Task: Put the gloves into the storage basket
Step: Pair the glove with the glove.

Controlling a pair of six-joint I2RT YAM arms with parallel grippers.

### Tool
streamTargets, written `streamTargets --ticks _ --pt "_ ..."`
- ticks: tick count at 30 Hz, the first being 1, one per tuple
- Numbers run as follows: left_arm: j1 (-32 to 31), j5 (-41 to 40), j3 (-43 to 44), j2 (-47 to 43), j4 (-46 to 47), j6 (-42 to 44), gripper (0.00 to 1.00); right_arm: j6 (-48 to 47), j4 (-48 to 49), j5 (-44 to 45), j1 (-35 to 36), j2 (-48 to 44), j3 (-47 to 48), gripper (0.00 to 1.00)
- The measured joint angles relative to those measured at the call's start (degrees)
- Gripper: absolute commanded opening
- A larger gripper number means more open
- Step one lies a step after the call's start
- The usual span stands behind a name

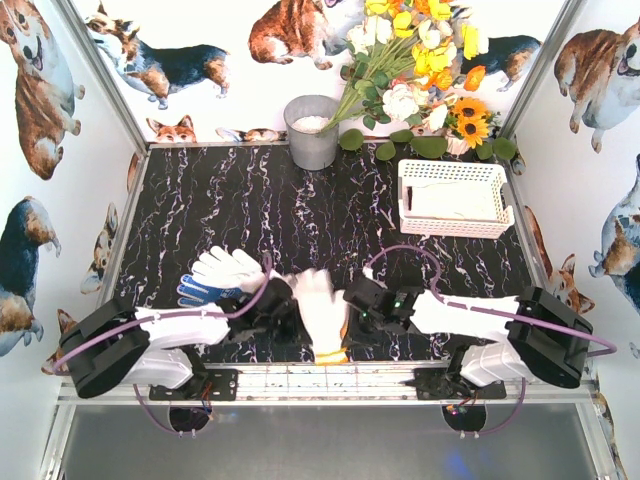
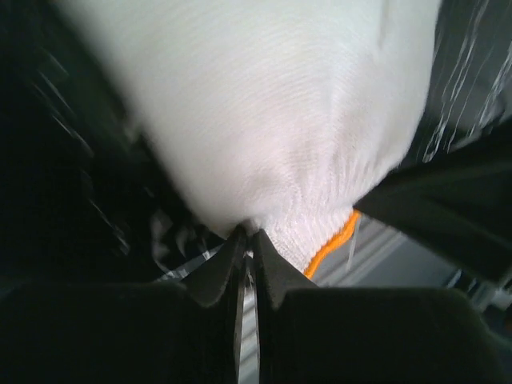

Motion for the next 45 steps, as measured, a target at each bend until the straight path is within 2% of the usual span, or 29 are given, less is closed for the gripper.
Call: streamTargets --ticks 3,6,10,16,22,27,33,37,40,42,45 --pt "6.2 -0.9 0.8 1.5 2.4 3.1 0.0 0.3 0.9 0.9 -2.6 0.1 0.5 0.04" --pt "9.7 -0.6 4.2 4.3 1.8 7.0 0.0 -0.7 1.3 1.2 -5.6 0.0 1.8 0.04" --pt "11.0 0.3 9.7 6.8 -0.7 12.0 0.0 -3.2 -0.3 2.0 -8.0 -0.3 4.9 0.05" --pt "12.4 1.8 13.9 5.9 -5.9 16.6 0.0 -5.4 -2.4 1.5 -8.1 -1.9 7.5 0.05" --pt "12.5 3.2 14.1 1.6 -9.7 17.9 0.0 -5.6 -4.0 0.4 -8.0 -5.6 7.5 0.05" --pt "12.6 4.3 12.7 0.0 -9.1 17.4 0.0 -5.5 -3.4 -0.5 -7.5 -6.7 6.6 0.05" --pt "12.5 7.8 7.1 3.8 -4.2 15.2 0.0 -5.3 -0.9 -3.2 -5.8 -0.4 4.5 0.05" --pt "12.4 9.2 6.4 6.7 -3.4 14.8 0.0 -5.2 0.5 -4.5 -4.2 4.1 4.5 0.06" --pt "12.4 9.3 6.4 6.7 -3.0 14.9 0.0 -5.1 1.2 -4.9 -3.3 4.9 4.5 0.13" --pt "12.4 9.2 6.4 6.7 -3.0 15.1 0.08 -5.0 1.4 -4.9 -3.1 4.9 4.5 0.22" --pt "12.4 8.8 6.5 6.3 -3.6 15.5 0.31 -4.6 1.4 -4.9 -3.0 4.5 4.5 0.33"
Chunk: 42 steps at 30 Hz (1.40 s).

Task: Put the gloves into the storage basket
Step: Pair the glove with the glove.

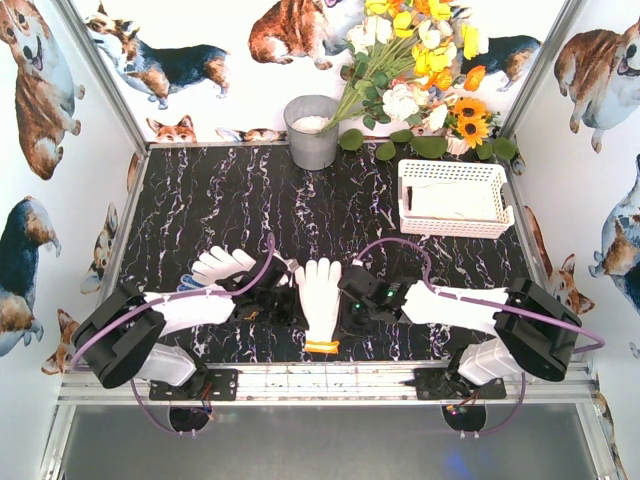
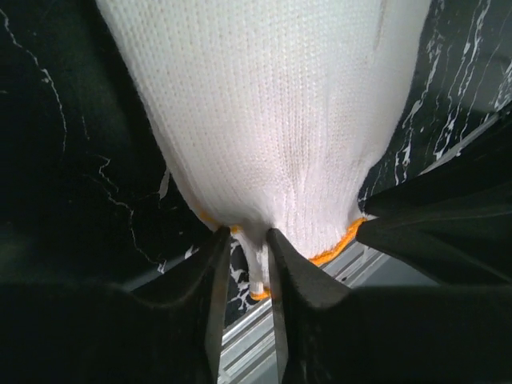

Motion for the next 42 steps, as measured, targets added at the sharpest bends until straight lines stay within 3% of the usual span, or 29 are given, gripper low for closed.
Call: streamTargets --ticks 4,10,16,23,30,37,42 --pt "0.0 -1.3 0.2 -3.5 -2.7 0.7 0.47 0.1 -0.7 0.3 0.0 -3.0 -0.3 0.39" --pt "-1.1 -2.5 0.4 -9.8 -6.8 -0.1 0.5 0.7 -0.5 0.6 0.0 -6.5 -1.0 0.4" --pt "-2.4 -2.5 -2.3 -14.0 -7.8 -2.4 0.42 2.3 1.6 -0.5 1.0 -6.5 -4.4 0.42" --pt "-2.4 -1.6 -4.2 -12.9 -7.4 -4.3 0.33 3.9 6.4 -1.7 1.6 -4.0 -5.1 0.38" --pt "-2.4 -0.7 -4.2 -11.2 -5.8 -4.8 0.23 4.7 10.0 -2.3 1.7 -0.8 -5.1 0.3" --pt "-3.0 -0.1 -4.5 -10.6 -4.6 -5.3 0.21 5.3 11.1 -2.7 1.8 -0.3 -5.1 0.22" --pt "-3.1 0.0 -5.2 -9.9 -3.1 -5.9 0.08 5.5 11.6 -2.9 1.9 -0.3 -5.1 0.13"
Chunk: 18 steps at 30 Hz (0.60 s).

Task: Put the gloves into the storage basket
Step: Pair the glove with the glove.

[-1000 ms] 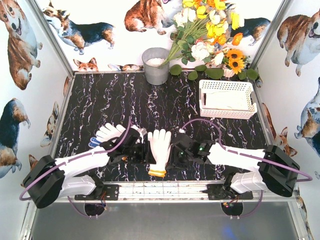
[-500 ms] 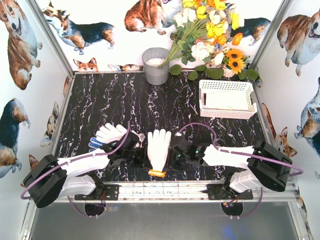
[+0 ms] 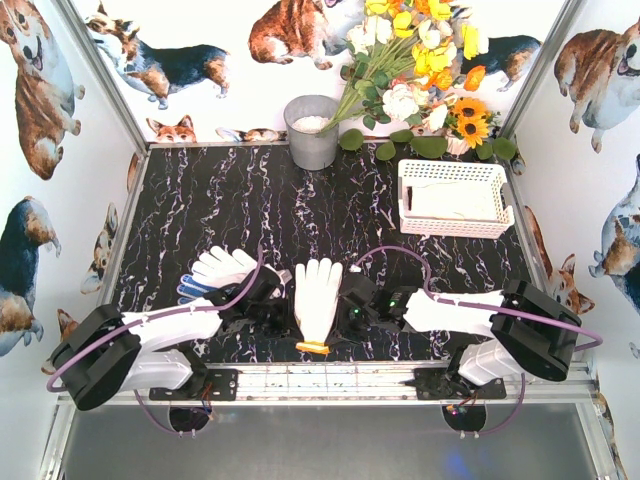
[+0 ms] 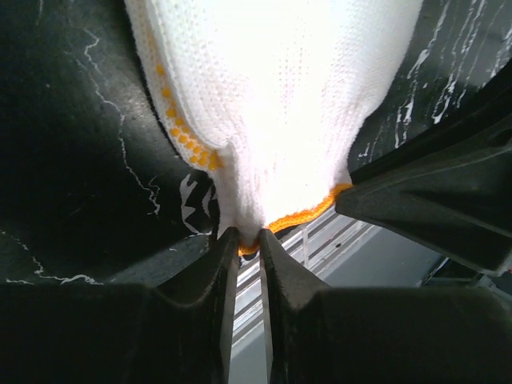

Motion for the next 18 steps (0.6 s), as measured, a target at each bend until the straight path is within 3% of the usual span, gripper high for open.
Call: streamTargets --ticks 8,18 --pt "0.0 -1.0 1.1 -0.9 -2.8 0.3 0.02 0.3 -0.8 0.2 0.0 -1.1 0.0 0.08" --pt "0.0 -2.9 6.6 -5.6 -9.2 2.1 0.0 -0.3 -7.7 3.6 0.0 -11.0 1.7 0.08"
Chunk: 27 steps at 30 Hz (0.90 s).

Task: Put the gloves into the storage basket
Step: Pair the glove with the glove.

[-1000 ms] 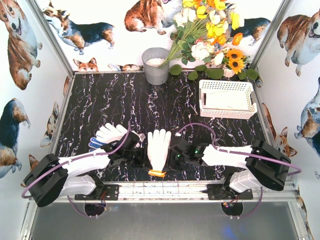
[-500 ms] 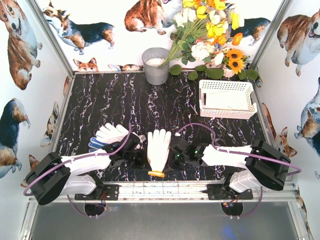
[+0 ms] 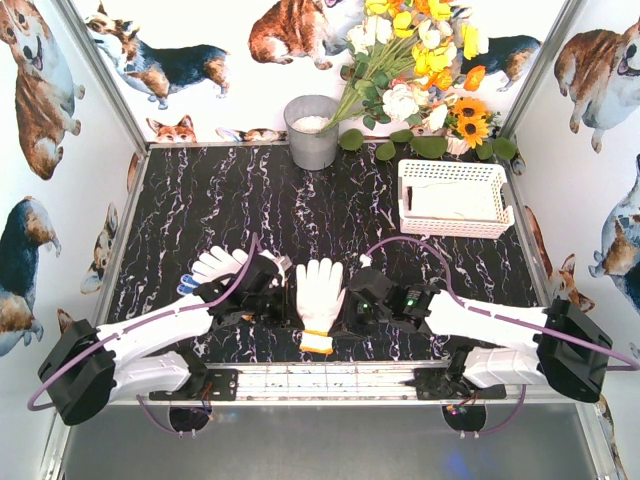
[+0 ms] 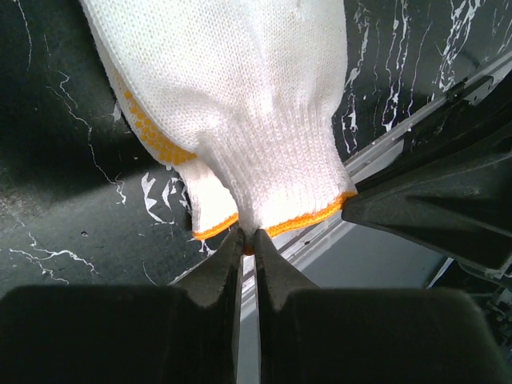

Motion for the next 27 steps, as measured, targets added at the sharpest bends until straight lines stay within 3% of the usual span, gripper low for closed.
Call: streamTargets --ticks 14,27 --pt "-0.2 1.4 0.3 -4.7 -2.5 -0.2 0.0 -0.8 -2.3 -0.8 0.6 -2.3 0.5 0.08" --pt "-2.4 5.2 -4.4 3.2 1.2 -0.9 0.0 -0.7 0.0 -4.8 4.1 8.0 0.5 0.13"
